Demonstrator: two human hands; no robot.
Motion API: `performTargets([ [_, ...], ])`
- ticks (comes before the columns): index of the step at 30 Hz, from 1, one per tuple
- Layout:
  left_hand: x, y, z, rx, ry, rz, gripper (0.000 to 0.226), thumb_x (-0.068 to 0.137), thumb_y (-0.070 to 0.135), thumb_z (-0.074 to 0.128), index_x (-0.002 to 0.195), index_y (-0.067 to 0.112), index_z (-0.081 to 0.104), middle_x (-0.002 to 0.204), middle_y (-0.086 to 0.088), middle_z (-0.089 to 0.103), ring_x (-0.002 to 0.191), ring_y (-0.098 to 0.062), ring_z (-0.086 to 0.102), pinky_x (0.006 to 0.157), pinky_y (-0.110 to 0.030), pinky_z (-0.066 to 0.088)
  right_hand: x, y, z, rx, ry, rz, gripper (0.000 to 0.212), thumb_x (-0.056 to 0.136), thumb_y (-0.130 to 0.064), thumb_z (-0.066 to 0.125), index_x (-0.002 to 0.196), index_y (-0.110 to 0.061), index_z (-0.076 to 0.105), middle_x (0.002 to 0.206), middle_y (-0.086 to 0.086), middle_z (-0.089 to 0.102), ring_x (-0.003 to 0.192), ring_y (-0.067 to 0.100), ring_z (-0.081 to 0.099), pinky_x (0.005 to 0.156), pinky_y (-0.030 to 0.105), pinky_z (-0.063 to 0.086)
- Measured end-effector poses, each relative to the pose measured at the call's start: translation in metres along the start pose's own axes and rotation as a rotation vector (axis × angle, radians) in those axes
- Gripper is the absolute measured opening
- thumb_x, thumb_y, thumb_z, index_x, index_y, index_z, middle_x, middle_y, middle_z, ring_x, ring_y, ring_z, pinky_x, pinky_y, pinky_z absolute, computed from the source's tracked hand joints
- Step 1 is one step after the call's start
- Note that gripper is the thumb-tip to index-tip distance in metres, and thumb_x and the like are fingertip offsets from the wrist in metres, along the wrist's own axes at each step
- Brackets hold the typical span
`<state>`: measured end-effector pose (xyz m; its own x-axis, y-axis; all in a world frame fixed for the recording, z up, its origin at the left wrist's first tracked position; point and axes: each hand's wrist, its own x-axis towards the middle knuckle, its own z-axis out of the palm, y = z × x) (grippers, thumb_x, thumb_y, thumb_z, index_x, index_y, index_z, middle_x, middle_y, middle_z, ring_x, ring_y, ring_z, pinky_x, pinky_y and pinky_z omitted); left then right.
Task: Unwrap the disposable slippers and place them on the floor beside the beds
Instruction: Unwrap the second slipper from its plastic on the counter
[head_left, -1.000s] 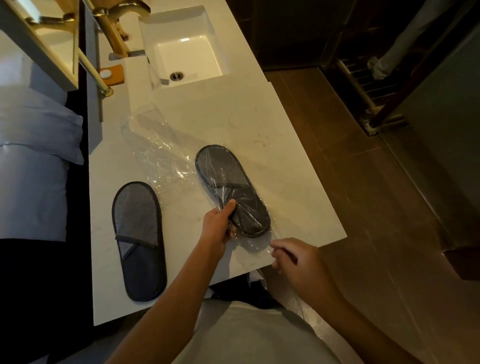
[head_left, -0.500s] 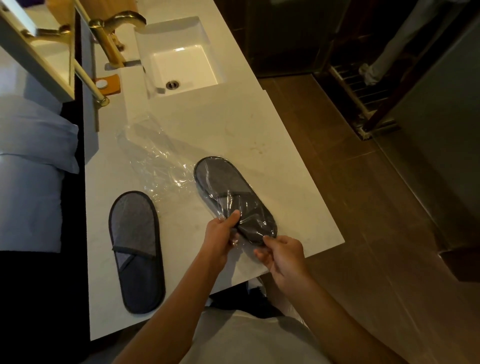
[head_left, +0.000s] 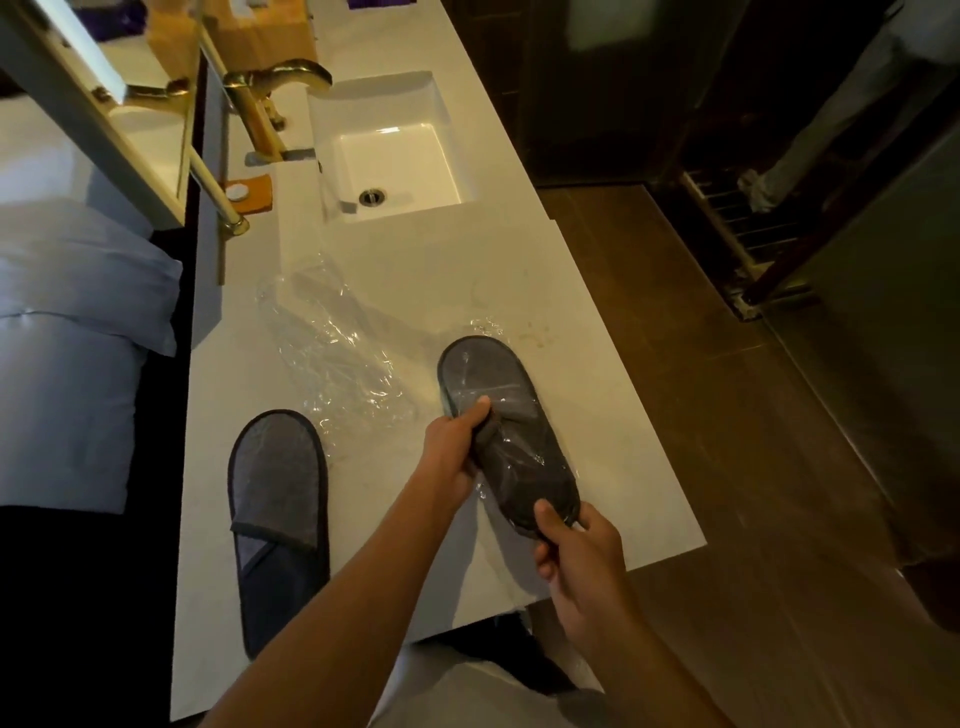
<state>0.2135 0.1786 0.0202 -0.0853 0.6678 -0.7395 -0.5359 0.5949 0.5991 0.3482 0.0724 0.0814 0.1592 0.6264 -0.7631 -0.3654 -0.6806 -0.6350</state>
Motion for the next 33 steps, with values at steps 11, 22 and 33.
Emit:
performTargets([
  [11,0.061,0.085,0.034,0.062,0.108,0.077,0.02,0.093,0.019,0.065,0.097,0.0,0.072,0.093,-0.02,0.073,0.084,-0.035,0.071,0.078,-0.048,0.061,0.011,-0.016,-0.013,-0.028,-0.051,0.071,0.02,0.089,-0.014,0.067,0.107,-0.01,0.062,0.073,0.02,0.056,0.043,0.017,0.044,0.038,0.023,0.036],
  [22,0.1,0.133,0.027,0.058,0.054,-0.018,0.028,0.094,0.027,0.065,0.098,0.0,0.061,0.085,-0.015,0.063,0.071,-0.023,0.058,0.067,-0.034,0.054,0.025,-0.034,-0.004,0.027,-0.083,0.107,0.035,0.076,-0.013,0.073,0.109,-0.012,0.061,0.051,0.012,0.049,0.036,0.017,0.041,0.035,0.023,0.034],
  [33,0.11,0.129,0.013,0.16,0.298,0.221,0.024,0.088,-0.006,0.059,0.065,0.0,0.058,0.053,-0.013,0.06,0.036,-0.016,0.05,0.041,-0.025,0.046,0.006,-0.031,-0.014,-0.044,-0.169,0.132,0.032,0.083,-0.008,0.068,0.114,-0.011,0.059,0.058,0.016,0.051,0.039,0.021,0.044,0.034,0.023,0.037],
])
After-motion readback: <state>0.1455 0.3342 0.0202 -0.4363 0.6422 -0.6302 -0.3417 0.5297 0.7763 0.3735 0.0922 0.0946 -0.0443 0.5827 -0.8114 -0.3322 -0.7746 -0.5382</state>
